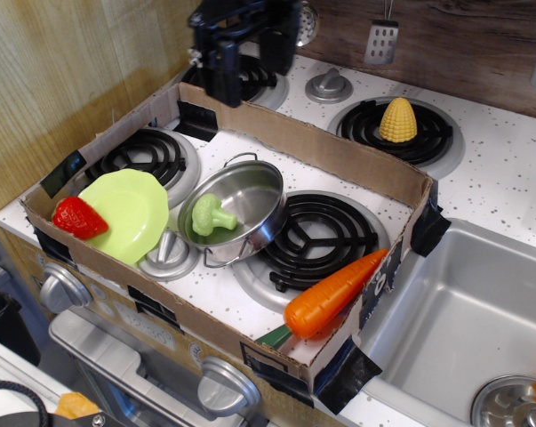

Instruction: Take broccoli out of pan

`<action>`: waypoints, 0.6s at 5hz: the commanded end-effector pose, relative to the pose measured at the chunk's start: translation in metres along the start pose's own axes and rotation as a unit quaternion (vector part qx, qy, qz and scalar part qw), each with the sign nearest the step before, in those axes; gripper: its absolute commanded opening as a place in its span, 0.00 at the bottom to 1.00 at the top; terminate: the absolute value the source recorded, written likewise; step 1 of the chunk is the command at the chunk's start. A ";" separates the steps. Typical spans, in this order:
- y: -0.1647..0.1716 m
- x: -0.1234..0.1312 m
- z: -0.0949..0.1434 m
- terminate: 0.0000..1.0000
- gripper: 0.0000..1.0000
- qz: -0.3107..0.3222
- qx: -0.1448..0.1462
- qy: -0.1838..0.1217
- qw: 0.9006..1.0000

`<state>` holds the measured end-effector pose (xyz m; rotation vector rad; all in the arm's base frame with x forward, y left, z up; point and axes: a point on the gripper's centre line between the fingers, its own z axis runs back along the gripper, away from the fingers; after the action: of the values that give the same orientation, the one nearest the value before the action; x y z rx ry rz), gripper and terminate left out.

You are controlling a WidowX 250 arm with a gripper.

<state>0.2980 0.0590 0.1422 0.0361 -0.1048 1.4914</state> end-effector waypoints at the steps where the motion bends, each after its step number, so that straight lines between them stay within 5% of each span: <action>1: 0.010 0.024 0.007 0.00 1.00 0.073 -0.042 -0.037 0.996; 3: 0.029 0.020 -0.017 0.00 1.00 0.122 -0.042 -0.029 0.991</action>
<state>0.2701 0.0800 0.1084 0.0270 -0.1713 1.7224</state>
